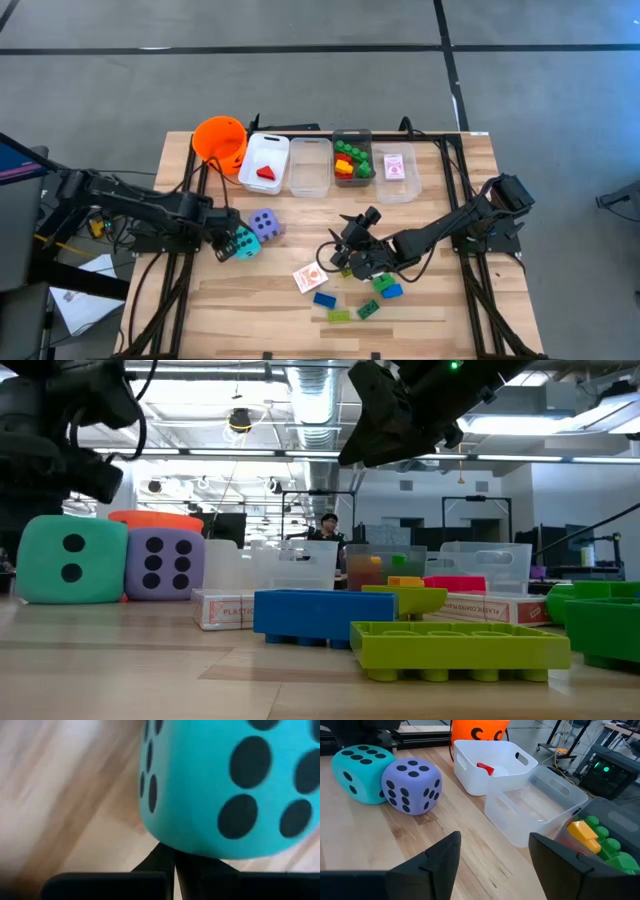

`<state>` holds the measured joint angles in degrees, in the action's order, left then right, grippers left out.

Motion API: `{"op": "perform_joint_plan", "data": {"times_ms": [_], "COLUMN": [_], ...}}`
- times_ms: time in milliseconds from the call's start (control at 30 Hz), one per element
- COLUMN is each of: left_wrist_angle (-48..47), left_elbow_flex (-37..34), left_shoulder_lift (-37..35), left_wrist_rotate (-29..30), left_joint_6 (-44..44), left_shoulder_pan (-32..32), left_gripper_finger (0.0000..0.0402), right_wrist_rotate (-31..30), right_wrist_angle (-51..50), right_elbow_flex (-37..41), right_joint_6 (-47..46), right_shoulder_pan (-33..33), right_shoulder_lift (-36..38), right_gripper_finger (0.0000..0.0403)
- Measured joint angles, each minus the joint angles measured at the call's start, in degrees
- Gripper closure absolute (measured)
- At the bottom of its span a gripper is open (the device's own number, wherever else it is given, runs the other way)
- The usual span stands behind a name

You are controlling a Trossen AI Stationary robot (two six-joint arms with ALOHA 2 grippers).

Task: Pick & Place Toys
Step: Adjust the dice

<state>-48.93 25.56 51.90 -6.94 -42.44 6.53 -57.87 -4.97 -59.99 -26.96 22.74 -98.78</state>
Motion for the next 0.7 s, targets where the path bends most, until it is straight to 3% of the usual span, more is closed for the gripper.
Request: {"op": "perform_joint_plan", "data": {"times_ms": [167,533,700], "left_wrist_angle": [3.21,6.31,11.80], "left_elbow_flex": [0.00,-0.04,-0.04], "left_shoulder_lift": [0.02,0.02,0.02], "left_wrist_rotate": [2.47,16.77,22.46], "left_joint_6": [1.35,2.33,5.43], "left_shoulder_pan": [1.78,1.79,1.77], "left_gripper_finger": [0.0401,0.0401,0.0401], "right_wrist_rotate": [0.00,0.35,8.24], "right_wrist_angle": [-0.13,-0.15,0.96], "right_elbow_flex": [0.00,0.00,0.00], "right_joint_6": [0.00,0.85,8.32], "right_shoulder_pan": [0.00,-0.03,-1.03], "right_shoulder_lift": [0.00,0.00,0.00], "right_gripper_finger": [0.0172,0.0172,0.0172]}}
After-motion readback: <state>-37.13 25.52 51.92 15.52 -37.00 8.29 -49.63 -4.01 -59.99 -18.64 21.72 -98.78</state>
